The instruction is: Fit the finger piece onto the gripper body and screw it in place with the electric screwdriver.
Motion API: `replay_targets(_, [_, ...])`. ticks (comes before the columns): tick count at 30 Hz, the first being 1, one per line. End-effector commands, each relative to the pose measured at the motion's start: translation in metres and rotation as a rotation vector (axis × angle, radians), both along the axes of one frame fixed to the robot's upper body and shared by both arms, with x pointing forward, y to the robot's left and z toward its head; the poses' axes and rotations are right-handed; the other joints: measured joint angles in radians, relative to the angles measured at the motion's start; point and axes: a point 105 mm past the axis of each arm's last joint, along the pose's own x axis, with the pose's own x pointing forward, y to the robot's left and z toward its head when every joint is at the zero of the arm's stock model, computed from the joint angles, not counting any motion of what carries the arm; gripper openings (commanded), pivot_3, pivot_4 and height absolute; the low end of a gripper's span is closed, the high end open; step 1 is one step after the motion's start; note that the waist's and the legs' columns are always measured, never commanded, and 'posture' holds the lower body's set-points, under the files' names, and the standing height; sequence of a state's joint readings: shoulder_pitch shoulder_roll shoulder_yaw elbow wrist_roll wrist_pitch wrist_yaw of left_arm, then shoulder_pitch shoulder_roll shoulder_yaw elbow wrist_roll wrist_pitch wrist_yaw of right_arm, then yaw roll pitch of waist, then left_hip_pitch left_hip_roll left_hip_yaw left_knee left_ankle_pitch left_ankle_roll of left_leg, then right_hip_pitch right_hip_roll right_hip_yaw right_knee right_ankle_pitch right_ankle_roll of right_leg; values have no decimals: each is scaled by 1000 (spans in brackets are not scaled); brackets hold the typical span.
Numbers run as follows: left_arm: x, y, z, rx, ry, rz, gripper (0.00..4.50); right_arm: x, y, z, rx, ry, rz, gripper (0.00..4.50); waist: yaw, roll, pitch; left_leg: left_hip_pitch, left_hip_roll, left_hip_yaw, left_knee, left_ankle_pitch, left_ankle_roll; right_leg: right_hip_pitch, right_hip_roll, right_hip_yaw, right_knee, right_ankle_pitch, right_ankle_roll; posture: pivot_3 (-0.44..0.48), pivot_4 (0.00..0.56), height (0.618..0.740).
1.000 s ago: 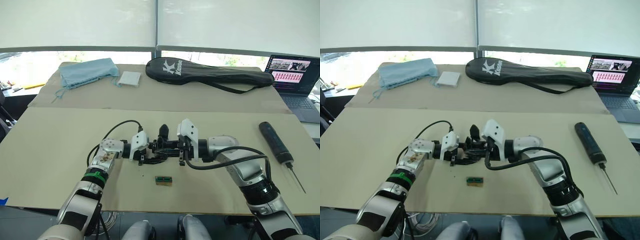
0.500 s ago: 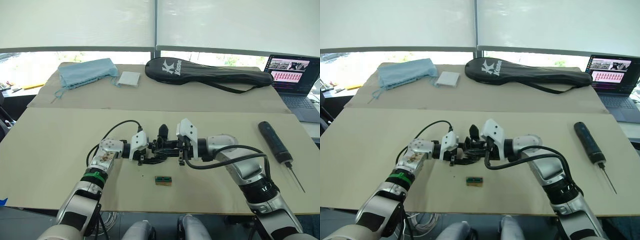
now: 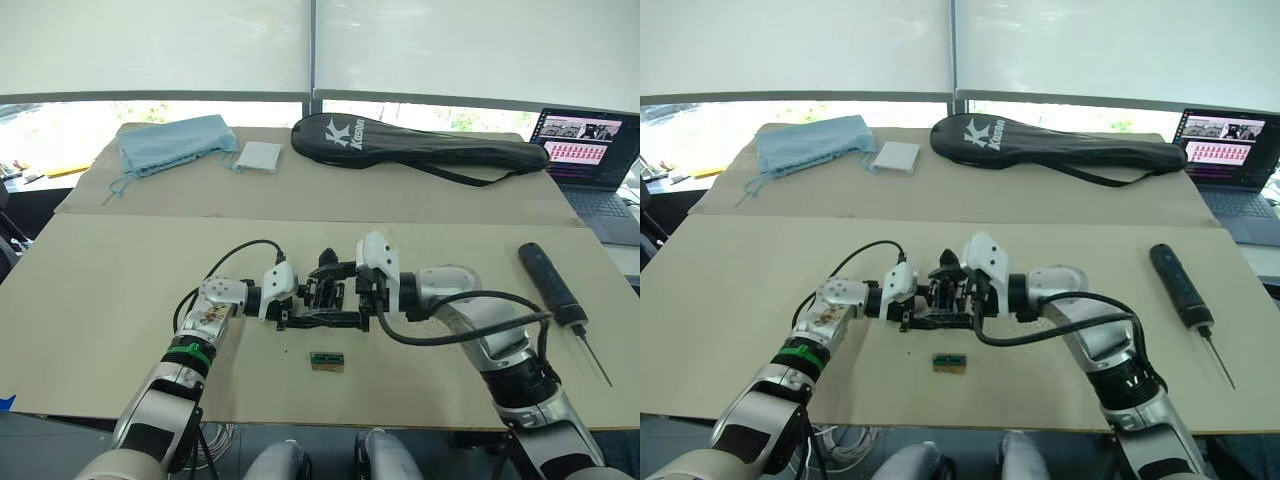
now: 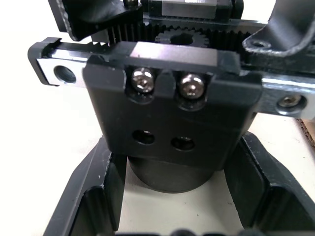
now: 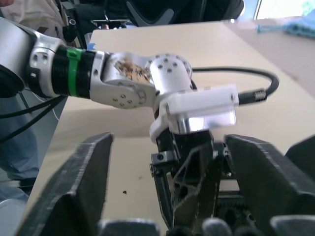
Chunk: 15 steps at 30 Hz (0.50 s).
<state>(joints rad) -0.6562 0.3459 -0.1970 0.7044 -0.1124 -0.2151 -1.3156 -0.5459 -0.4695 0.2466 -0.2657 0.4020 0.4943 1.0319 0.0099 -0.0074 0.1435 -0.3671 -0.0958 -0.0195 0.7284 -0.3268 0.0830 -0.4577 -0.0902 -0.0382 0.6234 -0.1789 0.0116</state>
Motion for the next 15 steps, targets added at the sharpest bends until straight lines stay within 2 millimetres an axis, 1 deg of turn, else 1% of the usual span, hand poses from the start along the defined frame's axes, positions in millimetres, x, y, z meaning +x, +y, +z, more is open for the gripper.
replay_targets(1, [-1,2,-9,24,26,21,2308,-9,-4,25,55,-105,52,4459,0,0,0,0,0,0,0,0,0,0,0,0,0,0,0,0,150,740])
replay_targets(3, [-1,1,-8,16,21,26,3325,-10,-8,30,73,-127,60,4500,0,0,0,0,0,0,0,0,0,0,0,0,0,0,0,0,150,740])
replay_targets(5, [3,1,-5,-3,18,56,4014,-12,-13,38,106,-162,68,4500,1,0,0,0,0,0,0,0,0,0,0,0,0,0,0,0,150,740])
replay_targets(6, [4,1,-4,-12,21,66,4464,-14,-15,40,118,-174,75,4500,1,0,0,0,0,0,0,0,0,0,0,0,0,0,0,0,150,740])
replay_targets(7, [3,3,-4,-9,25,63,4464,-15,-18,42,127,-182,78,4500,1,0,0,0,0,0,0,0,0,0,0,0,0,0,0,0,150,740])
replay_targets(10, [-2,18,-6,31,26,51,4464,-24,-30,54,168,-206,87,4500,1,0,0,0,0,0,0,0,0,0,0,0,0,0,0,0,150,740])
replay_targets(12, [-4,37,-3,41,23,83,4464,-30,-46,63,187,-220,55,4500,-4,0,0,0,0,0,-1,0,0,0,0,1,0,0,0,0,150,740])
replay_targets(13, [-5,44,-2,44,21,96,4464,-33,-52,66,193,-223,42,4500,-6,0,0,0,0,0,-1,0,0,-1,0,1,0,0,0,0,150,740])
replay_targets(15, [-7,63,5,34,22,136,4464,-38,-69,70,196,-212,-17,4500,-10,0,0,0,1,0,-2,0,0,-1,0,1,0,0,0,0,150,740])
